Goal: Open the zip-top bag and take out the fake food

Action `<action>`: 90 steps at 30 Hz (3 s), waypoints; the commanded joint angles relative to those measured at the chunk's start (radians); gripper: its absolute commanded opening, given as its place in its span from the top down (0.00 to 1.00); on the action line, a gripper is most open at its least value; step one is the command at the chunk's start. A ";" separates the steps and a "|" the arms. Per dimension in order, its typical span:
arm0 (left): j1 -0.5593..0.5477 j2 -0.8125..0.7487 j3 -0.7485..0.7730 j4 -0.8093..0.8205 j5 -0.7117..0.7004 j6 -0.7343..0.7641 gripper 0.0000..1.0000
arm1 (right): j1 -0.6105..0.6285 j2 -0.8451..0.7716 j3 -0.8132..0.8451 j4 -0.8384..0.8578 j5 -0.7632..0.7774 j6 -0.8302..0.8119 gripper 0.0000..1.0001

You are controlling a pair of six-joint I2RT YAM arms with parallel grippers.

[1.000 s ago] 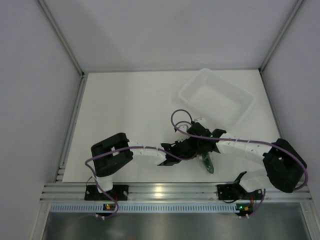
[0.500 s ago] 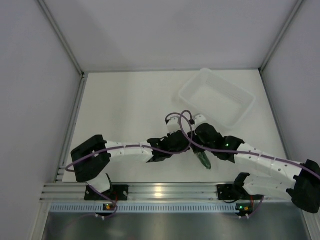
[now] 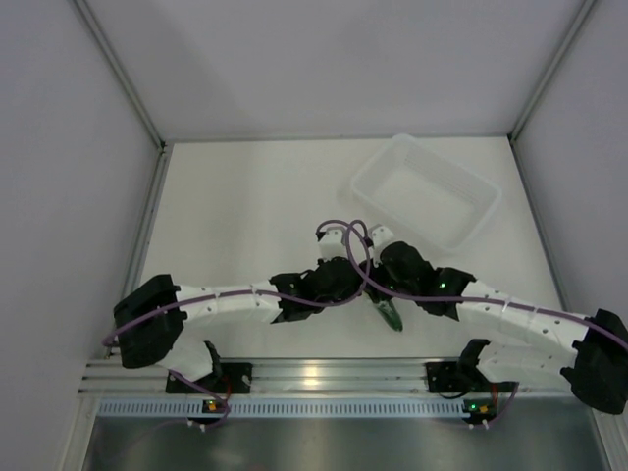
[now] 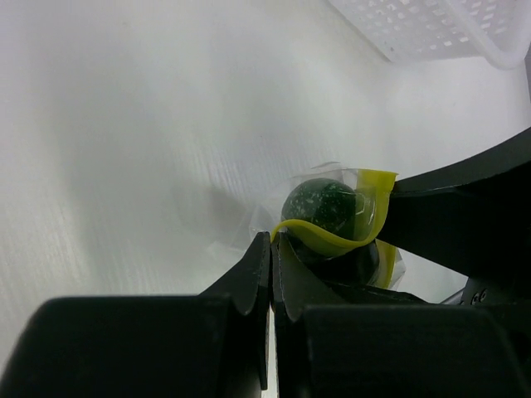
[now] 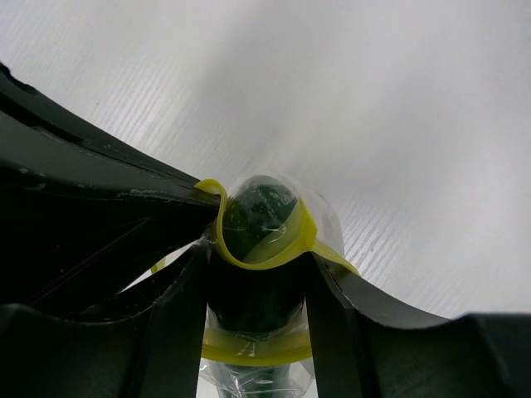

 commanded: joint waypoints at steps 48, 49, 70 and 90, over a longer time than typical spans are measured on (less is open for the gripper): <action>-0.033 -0.085 -0.032 0.186 0.123 0.002 1.00 | 0.065 -0.336 -0.146 0.659 0.104 -0.063 1.00; -0.033 -0.090 -0.042 0.185 0.116 0.004 1.00 | 0.065 -0.328 -0.139 0.665 0.135 -0.064 1.00; 0.237 -0.222 0.018 -0.313 -0.088 0.070 1.00 | -0.266 -0.040 0.407 0.115 0.368 -0.026 0.98; 0.353 -0.285 0.184 -0.572 -0.059 0.303 1.00 | -0.671 0.756 0.890 -0.070 0.253 -0.212 0.85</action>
